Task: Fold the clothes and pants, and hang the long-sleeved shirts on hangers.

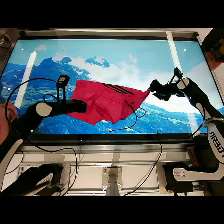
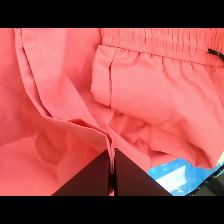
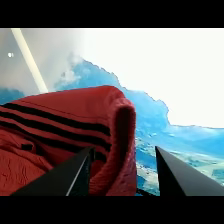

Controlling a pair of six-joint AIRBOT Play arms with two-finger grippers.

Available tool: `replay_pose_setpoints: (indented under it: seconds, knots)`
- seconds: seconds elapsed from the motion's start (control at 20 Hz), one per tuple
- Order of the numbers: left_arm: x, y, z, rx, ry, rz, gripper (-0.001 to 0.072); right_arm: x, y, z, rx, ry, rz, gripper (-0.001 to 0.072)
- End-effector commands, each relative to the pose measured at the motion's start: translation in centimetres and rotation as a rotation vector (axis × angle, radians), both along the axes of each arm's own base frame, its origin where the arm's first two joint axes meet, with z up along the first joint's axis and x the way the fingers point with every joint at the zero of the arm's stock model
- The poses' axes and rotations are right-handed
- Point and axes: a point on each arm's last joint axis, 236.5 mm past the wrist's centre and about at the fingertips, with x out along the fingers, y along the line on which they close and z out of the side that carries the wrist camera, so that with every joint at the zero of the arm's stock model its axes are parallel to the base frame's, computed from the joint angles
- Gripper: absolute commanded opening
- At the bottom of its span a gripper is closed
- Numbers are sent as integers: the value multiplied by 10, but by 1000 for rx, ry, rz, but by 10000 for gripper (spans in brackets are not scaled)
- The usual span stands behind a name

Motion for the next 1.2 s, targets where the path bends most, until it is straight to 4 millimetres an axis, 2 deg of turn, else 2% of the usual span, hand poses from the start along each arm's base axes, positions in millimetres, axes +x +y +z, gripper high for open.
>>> replay_pose_setpoints:
  seconds: [0.0, 0.15, 0.25, 0.45, 0.65, 0.7, 0.8, 0.85, 0.9, 1.0, 1.15]
  knots:
    - [0, 0, 0, 1, 1, -1, 6, -14, -3, 1, 65, 76, 0, 451]
    - [0, 0, 0, 1, 0, -1, 7, -5, 24, 8, 168, 40, 23, 450]
    - [0, 0, 0, 1, 1, -1, 6, 2, 29, 3, 184, 35, 8, 450]
    - [0, 0, 0, 1, 0, -1, 7, -3, 38, -14, 187, 81, 23, 450]
    - [0, 0, 0, 1, 0, -1, 7, -1, 48, -23, 183, 81, 30, 443]
    - [2, 1, 0, 1, -5, 5, 7, 2, 50, -23, 176, 69, 31, 405]
    - [14, 5, 4, 0, -48, 38, 6, 8, 51, -22, 168, 43, 22, 90]
    - [25, 10, 8, -2, -87, 72, 6, 10, 49, -21, 165, 35, 17, 14]
    - [36, 17, 13, -3, -125, 108, 6, 14, 46, -18, 160, 24, 12, 14]
    - [54, 45, 17, 1, -161, 197, 6, 24, 32, -9, 159, -3, -14, 14]
    - [62, 92, 1, -2, -90, 321, 6, 38, 7, 2, 157, -39, -64, 12]
